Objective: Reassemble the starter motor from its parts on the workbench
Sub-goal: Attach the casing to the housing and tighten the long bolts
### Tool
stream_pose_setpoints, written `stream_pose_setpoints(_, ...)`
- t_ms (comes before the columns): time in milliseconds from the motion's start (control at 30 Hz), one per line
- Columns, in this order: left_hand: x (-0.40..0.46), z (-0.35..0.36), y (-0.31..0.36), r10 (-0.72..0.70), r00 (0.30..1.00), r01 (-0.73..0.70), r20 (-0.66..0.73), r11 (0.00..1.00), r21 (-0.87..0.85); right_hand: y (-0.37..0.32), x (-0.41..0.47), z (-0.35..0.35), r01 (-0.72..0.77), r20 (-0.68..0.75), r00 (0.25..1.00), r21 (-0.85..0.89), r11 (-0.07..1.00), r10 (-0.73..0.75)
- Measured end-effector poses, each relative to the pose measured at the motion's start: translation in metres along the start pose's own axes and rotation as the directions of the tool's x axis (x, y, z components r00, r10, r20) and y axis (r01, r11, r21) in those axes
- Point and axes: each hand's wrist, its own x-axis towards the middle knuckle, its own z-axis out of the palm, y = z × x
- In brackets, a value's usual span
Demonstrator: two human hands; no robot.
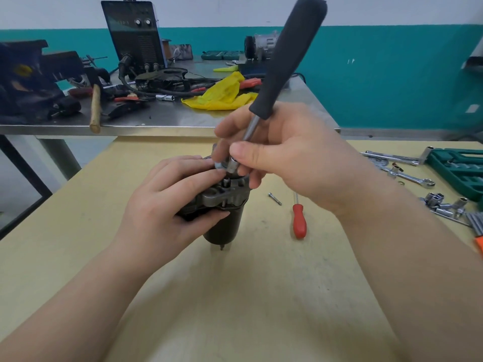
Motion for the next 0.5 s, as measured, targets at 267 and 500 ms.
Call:
stream_pose_setpoints(267,0.002,0.002,0.002,0.000,1.000,0.000,-0.008,1.000,-0.019,0.001,0.003,0.011,-0.033,-0.248,0.969,-0.158,0.987,-0.007)
stream_pose_setpoints(500,0.000,0.001,0.000,-0.001,1.000,0.001,0.000,1.000,-0.019,-0.003,0.002,0.006,-0.022,-0.125,0.992,-0.074,0.997,0.013)
